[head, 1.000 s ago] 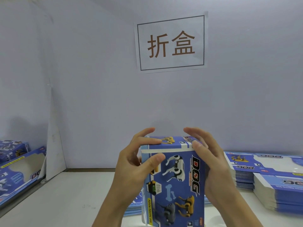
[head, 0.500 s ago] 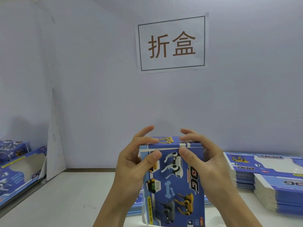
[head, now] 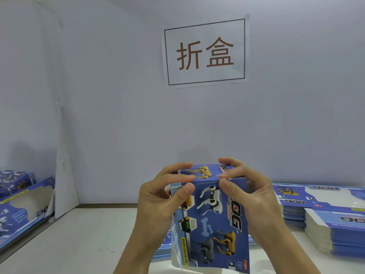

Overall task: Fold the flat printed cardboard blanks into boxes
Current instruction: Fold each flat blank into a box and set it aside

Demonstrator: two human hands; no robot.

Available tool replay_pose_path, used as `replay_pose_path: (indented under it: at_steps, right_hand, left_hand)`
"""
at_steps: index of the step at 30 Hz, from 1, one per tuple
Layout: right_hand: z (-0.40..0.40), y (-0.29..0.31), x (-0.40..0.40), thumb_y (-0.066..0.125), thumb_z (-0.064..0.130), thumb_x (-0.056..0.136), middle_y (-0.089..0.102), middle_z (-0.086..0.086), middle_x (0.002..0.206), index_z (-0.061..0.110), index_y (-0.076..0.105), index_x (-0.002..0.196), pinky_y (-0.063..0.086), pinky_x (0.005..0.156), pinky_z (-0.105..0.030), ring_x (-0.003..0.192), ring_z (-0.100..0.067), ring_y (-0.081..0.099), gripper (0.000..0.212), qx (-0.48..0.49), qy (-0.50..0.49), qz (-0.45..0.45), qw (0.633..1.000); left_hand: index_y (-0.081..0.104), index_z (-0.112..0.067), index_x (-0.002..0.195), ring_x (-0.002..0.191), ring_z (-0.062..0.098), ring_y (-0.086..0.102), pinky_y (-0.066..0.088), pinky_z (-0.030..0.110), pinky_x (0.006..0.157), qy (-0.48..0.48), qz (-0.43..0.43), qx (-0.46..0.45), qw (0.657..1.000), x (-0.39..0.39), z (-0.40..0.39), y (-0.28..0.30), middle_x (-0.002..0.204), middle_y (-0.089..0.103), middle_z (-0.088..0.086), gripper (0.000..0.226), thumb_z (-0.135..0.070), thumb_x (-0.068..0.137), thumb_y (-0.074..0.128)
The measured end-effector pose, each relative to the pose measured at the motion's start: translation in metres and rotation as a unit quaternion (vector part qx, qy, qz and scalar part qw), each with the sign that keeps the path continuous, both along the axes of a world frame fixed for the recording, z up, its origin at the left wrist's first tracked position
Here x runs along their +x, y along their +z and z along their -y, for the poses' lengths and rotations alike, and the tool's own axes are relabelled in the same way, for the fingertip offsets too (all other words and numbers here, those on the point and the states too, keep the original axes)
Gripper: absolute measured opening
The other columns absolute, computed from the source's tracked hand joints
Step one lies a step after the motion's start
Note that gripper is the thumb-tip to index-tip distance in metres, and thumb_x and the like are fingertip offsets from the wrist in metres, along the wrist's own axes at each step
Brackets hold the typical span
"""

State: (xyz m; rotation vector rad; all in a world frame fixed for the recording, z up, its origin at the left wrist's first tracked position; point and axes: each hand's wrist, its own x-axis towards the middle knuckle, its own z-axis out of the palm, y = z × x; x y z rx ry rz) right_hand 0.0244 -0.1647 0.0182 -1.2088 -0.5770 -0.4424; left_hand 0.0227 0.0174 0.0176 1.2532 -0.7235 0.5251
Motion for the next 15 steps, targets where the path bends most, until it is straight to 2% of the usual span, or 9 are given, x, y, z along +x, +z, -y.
replay_pose_path:
  at_steps: [3,5,6,9,11,13,15]
  right_hand:
    - [-0.003,0.0007,-0.0008,0.077,0.031,0.064,0.066,0.005,0.123,0.024,0.076,0.074,0.062,0.067,-0.036,0.103,-0.024,0.071,0.011,-0.006,-0.008,0.003,1.0]
    - [-0.0044,0.0013,-0.0013,0.077,0.032,0.064,0.067,0.007,0.121,0.024,0.076,0.075,0.061,0.067,-0.031,0.102,-0.019,0.071,0.014,-0.005,-0.013,0.004,1.0]
    - [-0.0046,0.0014,-0.0012,0.077,0.032,0.064,0.067,0.007,0.121,0.023,0.076,0.076,0.06,0.067,-0.03,0.101,-0.018,0.071,0.015,-0.003,-0.014,0.004,1.0]
    - [-0.0031,0.0014,-0.0008,0.077,0.031,0.064,0.067,0.007,0.122,0.022,0.076,0.077,0.06,0.066,-0.03,0.102,-0.019,0.071,0.016,0.001,-0.004,-0.003,1.0]
    - [-0.002,0.0012,-0.0007,0.077,0.03,0.064,0.067,0.006,0.122,0.023,0.077,0.077,0.061,0.065,-0.032,0.104,-0.02,0.071,0.015,-0.001,-0.001,-0.006,1.0]
    - [-0.0014,0.0011,-0.0005,0.077,0.03,0.064,0.067,0.006,0.122,0.023,0.077,0.077,0.061,0.065,-0.033,0.104,-0.022,0.071,0.015,0.0,0.003,-0.009,1.0]
    - [-0.0014,0.0007,-0.0003,0.077,0.03,0.064,0.067,0.006,0.123,0.022,0.076,0.077,0.061,0.065,-0.033,0.104,-0.023,0.071,0.015,0.002,0.008,-0.011,1.0]
  left_hand:
    - [0.08,-0.029,0.09,0.113,0.028,0.066,0.06,0.04,0.067,0.011,-0.004,0.008,1.0,-0.0001,-0.0009,0.0006,0.131,0.065,-0.001,0.032,-0.05,0.066,0.087]
    - [0.079,-0.033,0.093,0.102,0.024,0.07,0.057,0.033,0.064,0.02,-0.003,0.008,1.0,0.0003,-0.0015,0.0006,0.136,0.062,-0.006,0.03,-0.041,0.065,0.088]
    - [0.078,-0.034,0.092,0.099,0.024,0.07,0.056,0.035,0.064,0.019,-0.006,0.006,1.0,0.0002,-0.0015,0.0009,0.137,0.061,-0.006,0.03,-0.041,0.065,0.089]
    - [0.077,-0.032,0.082,0.108,0.032,0.068,0.053,0.067,0.073,0.006,-0.015,0.005,1.0,-0.0007,-0.0022,0.0007,0.135,0.061,-0.004,0.033,-0.053,0.061,0.09]
    - [0.077,-0.029,0.08,0.112,0.035,0.066,0.049,0.076,0.074,-0.002,-0.022,-0.001,1.0,-0.0004,-0.003,-0.0006,0.132,0.063,-0.001,0.034,-0.054,0.06,0.09]
    - [0.078,-0.027,0.079,0.116,0.035,0.064,0.054,0.07,0.073,-0.011,-0.032,-0.004,0.999,0.0003,-0.0033,-0.0017,0.13,0.064,0.0,0.036,-0.054,0.059,0.09]
    - [0.079,-0.026,0.078,0.119,0.034,0.063,0.06,0.055,0.072,-0.019,-0.04,-0.005,0.999,0.0,-0.0029,-0.0007,0.13,0.065,-0.001,0.037,-0.055,0.058,0.09]
